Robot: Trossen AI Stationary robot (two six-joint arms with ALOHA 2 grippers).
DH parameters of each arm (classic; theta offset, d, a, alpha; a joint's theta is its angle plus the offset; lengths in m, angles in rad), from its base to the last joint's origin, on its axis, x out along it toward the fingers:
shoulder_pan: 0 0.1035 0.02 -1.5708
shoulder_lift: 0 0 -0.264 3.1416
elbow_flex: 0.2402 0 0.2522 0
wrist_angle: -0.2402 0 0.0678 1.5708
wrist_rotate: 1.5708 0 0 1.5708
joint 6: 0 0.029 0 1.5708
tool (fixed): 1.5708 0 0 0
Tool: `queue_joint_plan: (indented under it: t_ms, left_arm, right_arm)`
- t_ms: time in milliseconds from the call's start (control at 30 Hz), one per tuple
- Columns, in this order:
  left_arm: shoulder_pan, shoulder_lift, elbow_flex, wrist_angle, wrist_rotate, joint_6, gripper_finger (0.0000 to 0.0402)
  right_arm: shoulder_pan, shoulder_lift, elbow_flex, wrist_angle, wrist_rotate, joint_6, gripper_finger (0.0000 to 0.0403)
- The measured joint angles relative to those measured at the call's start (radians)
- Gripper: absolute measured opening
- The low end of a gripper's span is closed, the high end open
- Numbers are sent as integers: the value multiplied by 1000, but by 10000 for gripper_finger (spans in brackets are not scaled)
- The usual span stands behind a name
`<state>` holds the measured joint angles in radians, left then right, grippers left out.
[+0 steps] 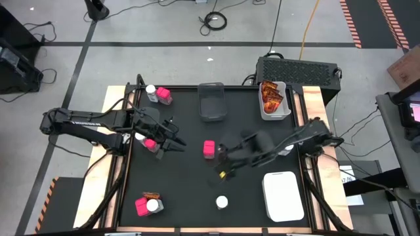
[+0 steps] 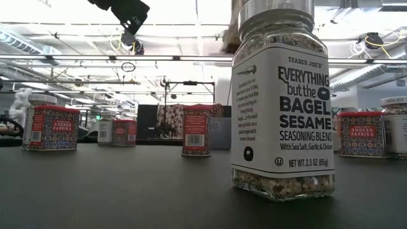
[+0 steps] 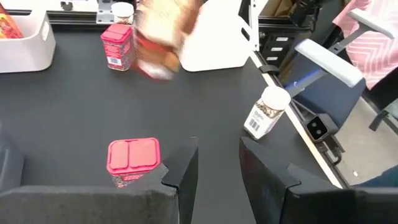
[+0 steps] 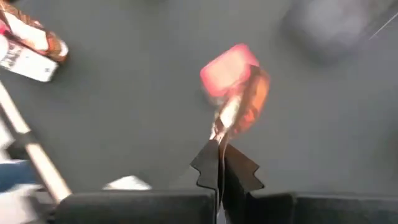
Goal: Sort spices by type
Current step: Put the orange seasoning pack into the top white bin
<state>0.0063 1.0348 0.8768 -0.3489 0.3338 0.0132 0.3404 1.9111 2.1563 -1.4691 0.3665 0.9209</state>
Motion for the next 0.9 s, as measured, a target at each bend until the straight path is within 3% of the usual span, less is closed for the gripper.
queue_joint_plan:
  t_ms: [200, 633, 767, 900]
  left_arm:
    - [0, 0, 0, -1, 6, 1, 119]
    - [7, 0, 0, 14, 7, 1, 119]
    - [39, 0, 0, 84, -7, -2, 119]
    - [98, 0, 0, 218, -131, -61, 119]
  right_arm:
    - [-48, -105, 0, -52, 139, -242, 0]
    - [-170, -162, -48, -101, 101, -766, 0]
    - [-268, -168, -123, -101, 13, -997, 0]
    - [-388, -207, -251, -65, -102, -1167, 0]
